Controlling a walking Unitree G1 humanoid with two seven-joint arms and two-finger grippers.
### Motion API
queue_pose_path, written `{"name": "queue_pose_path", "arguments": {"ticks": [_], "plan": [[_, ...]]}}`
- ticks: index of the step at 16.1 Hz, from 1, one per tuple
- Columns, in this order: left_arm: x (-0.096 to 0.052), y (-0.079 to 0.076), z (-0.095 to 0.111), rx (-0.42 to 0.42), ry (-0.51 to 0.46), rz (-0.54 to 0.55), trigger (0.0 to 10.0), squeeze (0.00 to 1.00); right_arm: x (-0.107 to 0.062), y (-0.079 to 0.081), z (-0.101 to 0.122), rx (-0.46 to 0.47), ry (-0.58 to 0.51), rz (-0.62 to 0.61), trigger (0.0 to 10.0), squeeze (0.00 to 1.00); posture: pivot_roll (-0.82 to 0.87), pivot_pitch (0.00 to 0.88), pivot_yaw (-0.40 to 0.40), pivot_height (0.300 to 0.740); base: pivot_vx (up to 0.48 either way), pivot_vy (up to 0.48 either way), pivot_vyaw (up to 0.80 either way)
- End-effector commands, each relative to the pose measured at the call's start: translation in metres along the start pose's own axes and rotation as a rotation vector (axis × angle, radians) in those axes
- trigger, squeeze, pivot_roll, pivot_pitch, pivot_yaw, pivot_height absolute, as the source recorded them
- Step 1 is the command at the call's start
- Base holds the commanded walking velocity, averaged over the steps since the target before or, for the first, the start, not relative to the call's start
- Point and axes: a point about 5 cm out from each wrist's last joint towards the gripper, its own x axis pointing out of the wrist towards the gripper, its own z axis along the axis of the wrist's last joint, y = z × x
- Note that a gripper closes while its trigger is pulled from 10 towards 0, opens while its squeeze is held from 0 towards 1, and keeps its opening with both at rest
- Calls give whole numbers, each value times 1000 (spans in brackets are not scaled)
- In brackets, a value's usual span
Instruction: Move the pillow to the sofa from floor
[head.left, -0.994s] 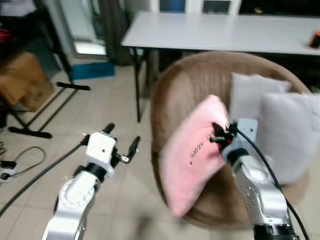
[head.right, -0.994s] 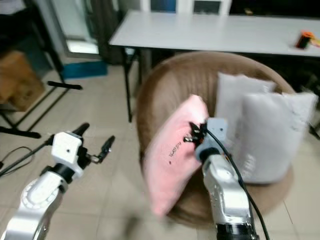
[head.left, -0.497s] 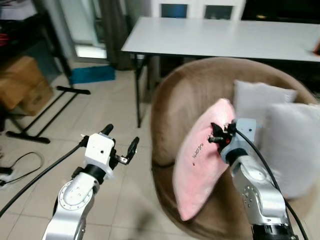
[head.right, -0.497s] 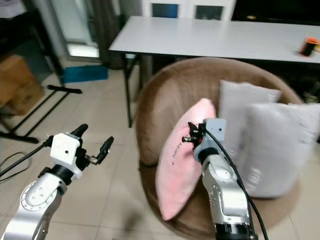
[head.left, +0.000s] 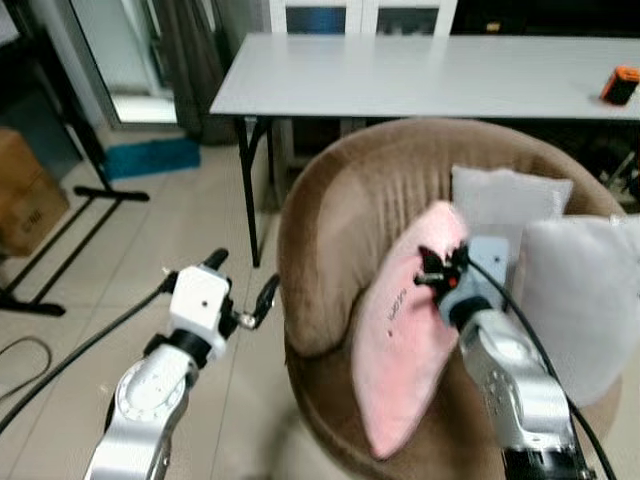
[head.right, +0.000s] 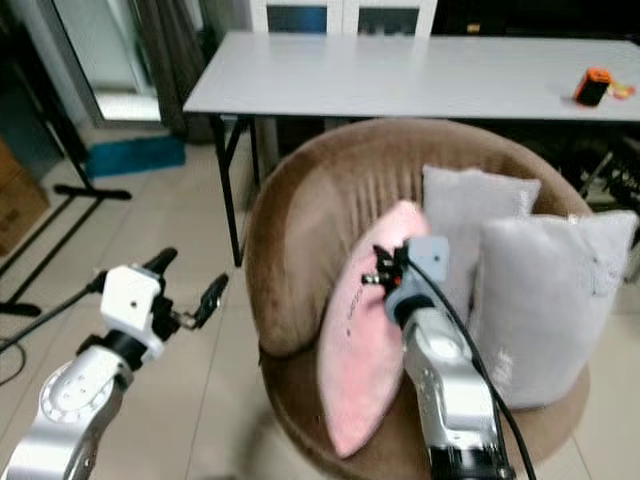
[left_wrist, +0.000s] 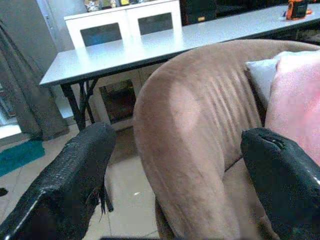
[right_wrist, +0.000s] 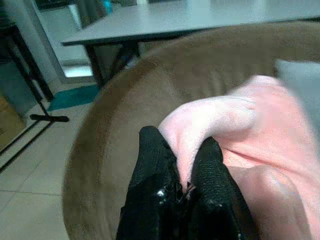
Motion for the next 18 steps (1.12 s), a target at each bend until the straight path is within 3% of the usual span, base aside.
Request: {"name": "queue_pose_path", "arguments": {"ticks": [1,5,10,13,15,18], "plan": [[-2,1,-1,-6,10,-14,10000,0,4,13,12,-11,-57,61,10000,0,16,0,0,740,0,0,0],[-10,-1,-6,23,60,-90,10000,0,19,13,19,-39,-61,46,10000,0,30,0,-14,740,0,0,0],[-21,-7,-9,39,102,-185,10000,0,52,9,38,-107,-70,-13,10000,0,38,0,-26,740,0,0,0],[-27,-10,-8,42,112,-192,10000,0,82,0,56,-176,-75,-164,10000,0,47,13,-39,740,0,0,0],[-30,-11,-8,40,120,-195,10000,0,93,10,61,-213,-96,-149,10000,0,52,32,-42,740,0,0,0],[-35,-17,-7,42,130,-204,10000,0,104,37,44,-476,-77,-149,10000,0,78,74,-58,740,0,0,0]]}}
